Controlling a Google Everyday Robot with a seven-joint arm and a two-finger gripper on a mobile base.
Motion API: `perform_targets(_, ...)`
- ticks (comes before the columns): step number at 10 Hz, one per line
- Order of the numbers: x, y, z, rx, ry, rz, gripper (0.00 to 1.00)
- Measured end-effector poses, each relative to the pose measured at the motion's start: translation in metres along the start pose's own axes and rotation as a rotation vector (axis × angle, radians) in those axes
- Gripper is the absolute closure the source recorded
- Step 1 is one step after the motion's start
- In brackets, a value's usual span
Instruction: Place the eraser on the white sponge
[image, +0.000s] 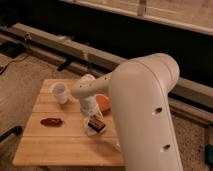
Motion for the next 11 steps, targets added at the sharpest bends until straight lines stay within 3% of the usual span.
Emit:
perform_targets(4, 0.003, -0.001, -0.01, 0.002, -0.033, 0.013, 0.2)
perform_targets(6, 0.007, -0.007, -0.021, -0.004, -0.075, 0.028, 0.2)
perform_targets(9, 0.017, -0.015, -0.04, -0.064, -0.184, 0.034, 0.2)
perform_targets(11, 0.017, -0.014, -0.042, -0.077, -0.202, 0.028, 0.2)
